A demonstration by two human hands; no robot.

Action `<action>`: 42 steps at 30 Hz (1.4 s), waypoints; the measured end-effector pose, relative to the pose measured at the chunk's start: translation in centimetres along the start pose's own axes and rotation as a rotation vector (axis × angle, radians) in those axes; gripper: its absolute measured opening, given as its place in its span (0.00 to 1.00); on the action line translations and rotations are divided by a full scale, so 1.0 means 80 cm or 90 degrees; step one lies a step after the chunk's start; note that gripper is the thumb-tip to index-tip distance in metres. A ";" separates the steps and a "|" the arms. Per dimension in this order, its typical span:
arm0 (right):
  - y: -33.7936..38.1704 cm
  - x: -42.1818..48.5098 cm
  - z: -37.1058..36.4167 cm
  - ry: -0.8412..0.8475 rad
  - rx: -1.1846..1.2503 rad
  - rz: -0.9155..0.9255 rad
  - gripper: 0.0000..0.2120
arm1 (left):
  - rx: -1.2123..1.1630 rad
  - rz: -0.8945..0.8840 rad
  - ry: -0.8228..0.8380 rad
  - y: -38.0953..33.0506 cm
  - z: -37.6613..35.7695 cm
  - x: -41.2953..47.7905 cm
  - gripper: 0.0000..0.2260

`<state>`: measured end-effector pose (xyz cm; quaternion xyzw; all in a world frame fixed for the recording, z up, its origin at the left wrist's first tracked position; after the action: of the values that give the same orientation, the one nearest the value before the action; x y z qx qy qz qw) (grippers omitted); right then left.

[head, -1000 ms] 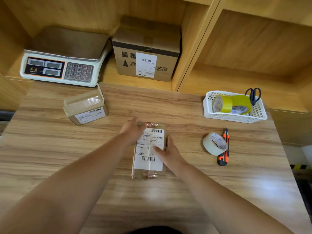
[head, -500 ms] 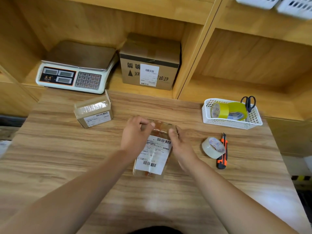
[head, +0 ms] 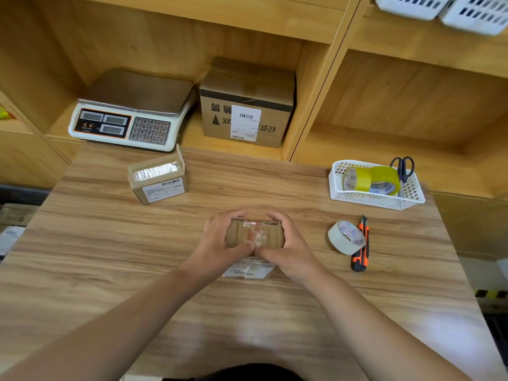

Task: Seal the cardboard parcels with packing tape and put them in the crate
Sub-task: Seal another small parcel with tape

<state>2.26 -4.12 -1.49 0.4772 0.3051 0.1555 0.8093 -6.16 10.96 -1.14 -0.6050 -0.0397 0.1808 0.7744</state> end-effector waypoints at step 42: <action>0.010 -0.003 0.001 -0.038 -0.055 0.076 0.05 | -0.171 0.087 -0.048 -0.003 -0.011 0.004 0.05</action>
<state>2.12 -3.91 -0.70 0.4636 0.2450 0.2019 0.8272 -5.57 10.24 -1.17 -0.6973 -0.0510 0.2485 0.6704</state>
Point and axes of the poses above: each hand's wrist, its own x-axis towards the middle knuckle, its own z-axis out of the back of the hand, y = z × x, the point moved 1 cm from there along x, towards the middle knuckle, and after that the axes turned 4 degrees about -x, right-handed, at the moved point
